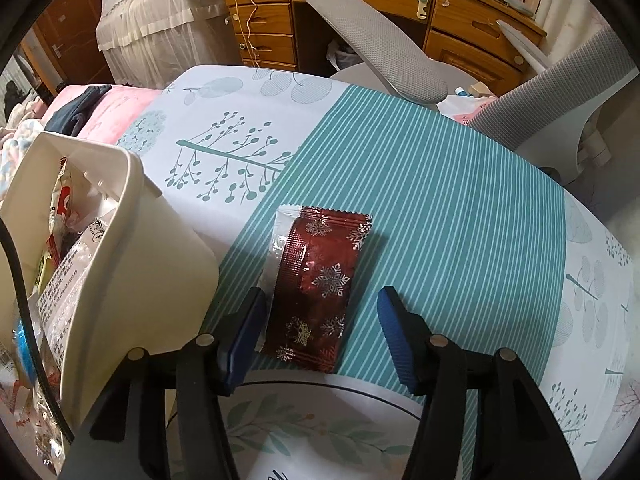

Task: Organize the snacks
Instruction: 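Carry blue packet into the tray and open right tool while left tool grasps dark red packet, then carry dark red packet over the tray with left tool and open it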

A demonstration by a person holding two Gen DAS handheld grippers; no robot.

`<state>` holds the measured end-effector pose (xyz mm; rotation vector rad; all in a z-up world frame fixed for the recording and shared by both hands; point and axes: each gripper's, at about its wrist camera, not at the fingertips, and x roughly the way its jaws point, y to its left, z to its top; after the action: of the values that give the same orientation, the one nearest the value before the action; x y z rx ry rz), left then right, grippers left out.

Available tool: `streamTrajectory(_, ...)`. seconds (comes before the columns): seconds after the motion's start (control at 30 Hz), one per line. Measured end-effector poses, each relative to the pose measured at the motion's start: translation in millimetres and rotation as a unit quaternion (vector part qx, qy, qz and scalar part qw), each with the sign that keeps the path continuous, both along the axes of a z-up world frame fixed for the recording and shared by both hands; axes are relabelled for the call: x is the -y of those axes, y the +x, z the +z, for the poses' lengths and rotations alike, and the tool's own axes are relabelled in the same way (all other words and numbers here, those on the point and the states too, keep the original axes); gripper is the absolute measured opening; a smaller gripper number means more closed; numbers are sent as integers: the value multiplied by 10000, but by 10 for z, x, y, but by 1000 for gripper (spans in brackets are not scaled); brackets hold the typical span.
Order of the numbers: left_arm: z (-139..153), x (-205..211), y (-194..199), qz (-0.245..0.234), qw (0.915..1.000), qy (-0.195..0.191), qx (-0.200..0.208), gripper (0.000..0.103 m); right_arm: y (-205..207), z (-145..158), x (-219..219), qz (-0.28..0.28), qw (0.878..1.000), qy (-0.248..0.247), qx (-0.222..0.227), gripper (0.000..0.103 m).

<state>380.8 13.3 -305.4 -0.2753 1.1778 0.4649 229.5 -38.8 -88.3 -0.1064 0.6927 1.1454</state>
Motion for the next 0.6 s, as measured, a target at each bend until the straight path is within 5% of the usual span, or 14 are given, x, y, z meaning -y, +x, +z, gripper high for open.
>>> streamTrajectory(0.2, 7, -4, -6, -71, 10000, -22, 18, 54, 60, -45, 114, -244, 9995, 51, -208, 53)
streamTrajectory(0.33, 12, 48, -9, -335, 9993, -79, 129, 34, 82, -78, 222, -388, 9986, 119, -345, 53)
streamTrajectory(0.6, 37, 79, -12, -551, 9984, -81, 71, 23, 151, -118, 399, -720, 9956, 166, -573, 53)
